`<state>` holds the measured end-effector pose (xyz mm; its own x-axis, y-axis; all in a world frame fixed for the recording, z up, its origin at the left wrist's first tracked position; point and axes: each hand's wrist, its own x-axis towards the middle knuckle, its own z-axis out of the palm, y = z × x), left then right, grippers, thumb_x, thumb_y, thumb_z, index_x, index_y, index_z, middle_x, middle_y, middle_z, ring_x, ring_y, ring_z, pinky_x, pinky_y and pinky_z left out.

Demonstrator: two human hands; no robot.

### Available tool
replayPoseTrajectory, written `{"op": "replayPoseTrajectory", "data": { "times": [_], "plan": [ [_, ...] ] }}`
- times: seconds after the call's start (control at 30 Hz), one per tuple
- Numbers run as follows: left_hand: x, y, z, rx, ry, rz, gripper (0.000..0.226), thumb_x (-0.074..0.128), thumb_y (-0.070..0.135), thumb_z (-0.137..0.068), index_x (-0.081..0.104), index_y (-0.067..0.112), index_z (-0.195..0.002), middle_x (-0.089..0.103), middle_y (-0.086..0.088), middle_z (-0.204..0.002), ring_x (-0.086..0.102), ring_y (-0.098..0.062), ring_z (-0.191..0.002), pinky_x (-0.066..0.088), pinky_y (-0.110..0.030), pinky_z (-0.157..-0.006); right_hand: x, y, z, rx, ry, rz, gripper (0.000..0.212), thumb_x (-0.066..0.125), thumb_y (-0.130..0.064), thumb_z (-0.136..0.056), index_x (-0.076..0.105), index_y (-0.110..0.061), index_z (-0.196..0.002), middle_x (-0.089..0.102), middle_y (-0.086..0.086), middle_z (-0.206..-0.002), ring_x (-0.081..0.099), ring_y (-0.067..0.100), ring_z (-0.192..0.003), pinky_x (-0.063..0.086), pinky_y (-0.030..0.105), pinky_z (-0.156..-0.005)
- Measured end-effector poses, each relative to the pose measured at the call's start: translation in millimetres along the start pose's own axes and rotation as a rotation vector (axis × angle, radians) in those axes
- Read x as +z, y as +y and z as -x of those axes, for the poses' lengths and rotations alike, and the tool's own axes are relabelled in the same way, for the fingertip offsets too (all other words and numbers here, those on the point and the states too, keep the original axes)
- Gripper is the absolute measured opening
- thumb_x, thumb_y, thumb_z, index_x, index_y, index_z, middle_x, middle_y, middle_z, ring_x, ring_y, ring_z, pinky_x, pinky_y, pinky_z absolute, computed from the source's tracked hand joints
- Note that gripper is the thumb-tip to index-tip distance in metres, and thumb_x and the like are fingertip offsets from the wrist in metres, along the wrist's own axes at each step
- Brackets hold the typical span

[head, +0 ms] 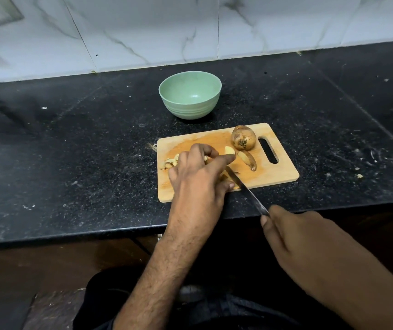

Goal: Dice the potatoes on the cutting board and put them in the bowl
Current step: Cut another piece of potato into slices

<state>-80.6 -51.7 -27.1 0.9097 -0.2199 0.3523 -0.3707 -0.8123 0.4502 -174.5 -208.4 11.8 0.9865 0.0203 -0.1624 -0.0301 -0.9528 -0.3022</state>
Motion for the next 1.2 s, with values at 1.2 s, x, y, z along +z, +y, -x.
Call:
{"op": "replayPoseTrajectory", "data": {
  "times": [1.2],
  "plan": [
    [5, -15, -20, 0.0, 0.072, -0.001, 0.024, 0.056, 0.034, -0.099, 0.065, 0.033, -0.121, 0.052, 0.012, -0.121, 0.04, -0.012, -0.111, 0.021, -0.033, -0.083, -3, 7, -9, 0.04, 0.133, -0.007, 0.035, 0.018, -0.053, -0.101, 0.035, -0.03, -0.082, 0.055, -0.005, -0.066, 0.055, 0.008, -0.058, 0.049, 0.027, -0.059]
  ]
}}
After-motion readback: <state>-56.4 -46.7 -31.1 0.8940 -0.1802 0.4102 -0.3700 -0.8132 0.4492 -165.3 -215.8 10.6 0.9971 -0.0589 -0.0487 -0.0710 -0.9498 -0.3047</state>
